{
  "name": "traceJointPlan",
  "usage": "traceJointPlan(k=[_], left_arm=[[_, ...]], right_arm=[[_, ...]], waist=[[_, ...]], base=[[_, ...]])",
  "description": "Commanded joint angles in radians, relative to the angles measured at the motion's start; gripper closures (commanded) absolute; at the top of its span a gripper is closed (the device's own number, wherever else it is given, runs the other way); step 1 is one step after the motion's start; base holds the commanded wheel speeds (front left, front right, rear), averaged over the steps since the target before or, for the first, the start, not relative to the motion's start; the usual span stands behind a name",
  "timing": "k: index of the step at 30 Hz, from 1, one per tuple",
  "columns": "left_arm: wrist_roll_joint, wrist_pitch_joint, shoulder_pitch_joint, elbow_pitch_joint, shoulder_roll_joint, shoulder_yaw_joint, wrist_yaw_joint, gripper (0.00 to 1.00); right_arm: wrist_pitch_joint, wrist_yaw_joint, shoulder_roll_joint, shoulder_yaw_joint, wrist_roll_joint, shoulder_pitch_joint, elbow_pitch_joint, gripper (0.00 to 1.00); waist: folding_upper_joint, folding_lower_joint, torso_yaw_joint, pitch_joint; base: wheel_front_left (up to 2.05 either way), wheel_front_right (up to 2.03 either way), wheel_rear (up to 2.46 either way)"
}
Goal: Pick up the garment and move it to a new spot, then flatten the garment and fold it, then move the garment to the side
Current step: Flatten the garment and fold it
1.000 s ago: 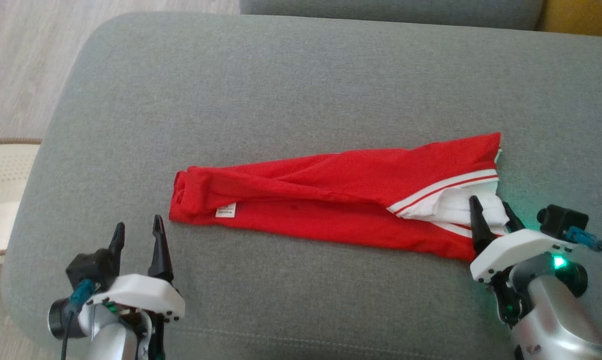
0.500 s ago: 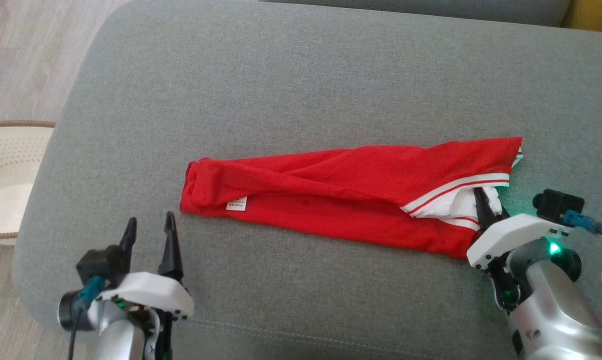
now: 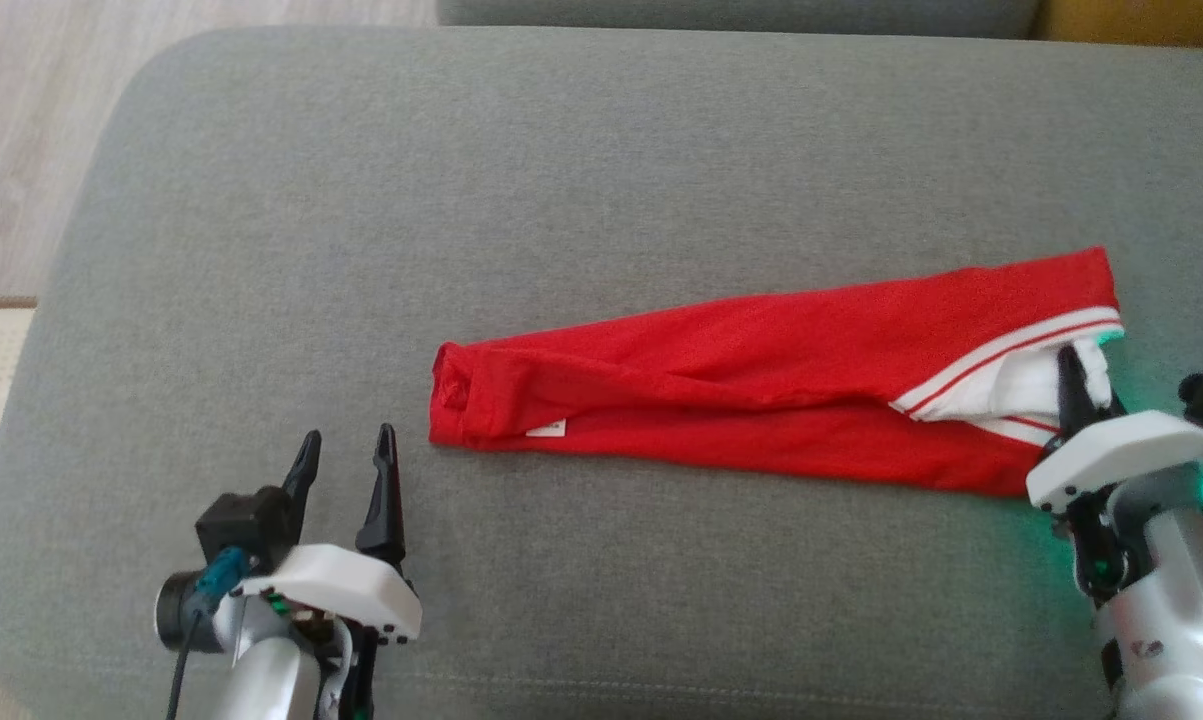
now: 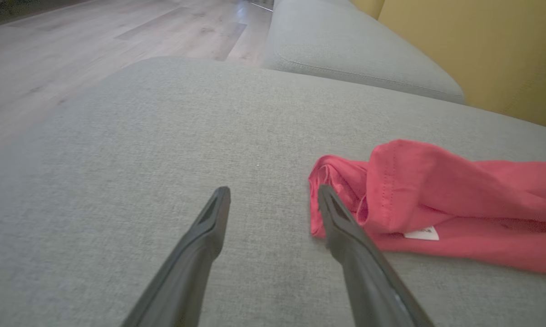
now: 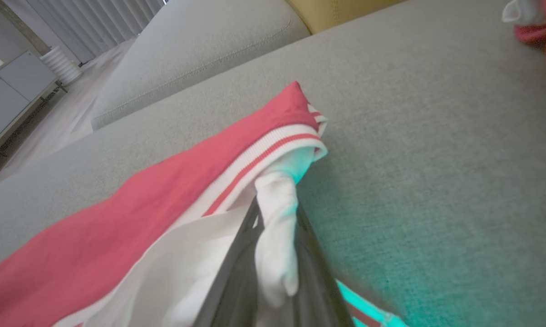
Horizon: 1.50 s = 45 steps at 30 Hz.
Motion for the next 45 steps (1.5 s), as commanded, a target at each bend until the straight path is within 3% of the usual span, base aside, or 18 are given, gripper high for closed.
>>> traceJointPlan(k=[1, 11, 22, 31, 42, 43, 45], left_arm=[[-0.006, -0.012, -0.036, -0.022, 0.008, 0.027, 0.007, 0.00], [-0.018, -0.012, -0.026, -0.014, 0.008, -0.001, 0.013, 0.00], [-0.004, -0.012, -0.038, -0.012, 0.008, -0.072, 0.014, 0.00], [-0.012, -0.012, -0.041, -0.012, 0.008, -0.091, 0.017, 0.00], [-0.031, -0.012, -0.045, 0.001, 0.008, -0.121, 0.024, 0.00], [-0.031, -0.012, -0.044, 0.001, 0.008, -0.120, 0.024, 0.00], [-0.030, -0.012, -0.041, 0.001, 0.008, -0.119, 0.027, 0.00]], right_arm=[[-0.013, 0.004, -0.012, 0.016, 0.005, -0.023, -0.042, 1.00], [0.059, 0.004, 0.040, 0.174, 0.050, 0.018, -0.262, 1.00], [0.170, 0.004, 0.100, 0.355, 0.134, 0.078, -0.473, 1.00], [0.173, 0.004, 0.138, 0.501, 0.175, 0.023, -0.472, 1.00], [0.089, 0.004, 0.142, 0.639, 0.261, -0.081, -0.334, 1.00], [0.079, 0.004, 0.142, 0.646, 0.272, -0.089, -0.320, 0.93], [0.048, 0.004, 0.142, 0.655, 0.289, -0.105, -0.297, 0.00]], waist=[[0.0000, 0.0000, -0.009, -0.003], [0.0000, 0.0000, -0.026, -0.015], [0.0000, 0.0000, 0.071, -0.032], [0.0000, 0.0000, 0.176, -0.018], [0.0000, 0.0000, 0.293, -0.017], [0.0000, 0.0000, 0.295, -0.016], [0.0000, 0.0000, 0.296, -0.017]], base=[[0.00, 0.00, 0.00], [0.00, 0.00, 0.00], [0.00, 0.00, 0.00], [0.00, 0.00, 0.00], [0.00, 0.00, 0.00], [0.00, 0.00, 0.00], [0.00, 0.00, 0.00]])
